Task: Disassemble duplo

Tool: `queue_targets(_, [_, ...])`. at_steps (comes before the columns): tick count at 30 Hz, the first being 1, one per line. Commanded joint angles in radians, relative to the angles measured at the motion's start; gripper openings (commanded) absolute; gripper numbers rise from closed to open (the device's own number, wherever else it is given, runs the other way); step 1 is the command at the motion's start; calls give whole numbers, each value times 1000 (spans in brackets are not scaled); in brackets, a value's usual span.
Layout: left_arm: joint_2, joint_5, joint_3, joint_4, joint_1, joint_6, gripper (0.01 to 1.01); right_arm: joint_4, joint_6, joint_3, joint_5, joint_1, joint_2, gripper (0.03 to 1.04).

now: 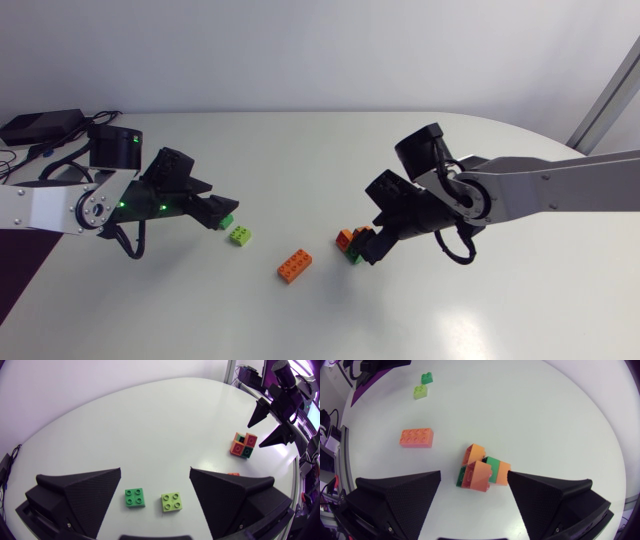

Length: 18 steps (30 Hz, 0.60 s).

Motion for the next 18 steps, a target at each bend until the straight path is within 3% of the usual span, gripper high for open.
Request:
queue_targets(1, [-24, 8, -25, 6, -3, 10, 964, -14, 24, 28, -7, -9, 36, 923])
queue_targets(6, [-27, 8, -26, 6, -3, 10, 964, -14, 22, 39, -9, -9, 77, 839])
queue_targets(12, [-29, 8, -29, 4, -3, 12, 964, -19, 21, 39, -12, -12, 80, 607])
queue_targets(18, [-27, 8, -31, 4, 0, 12, 964, -27, 21, 40, -32, -13, 80, 475])
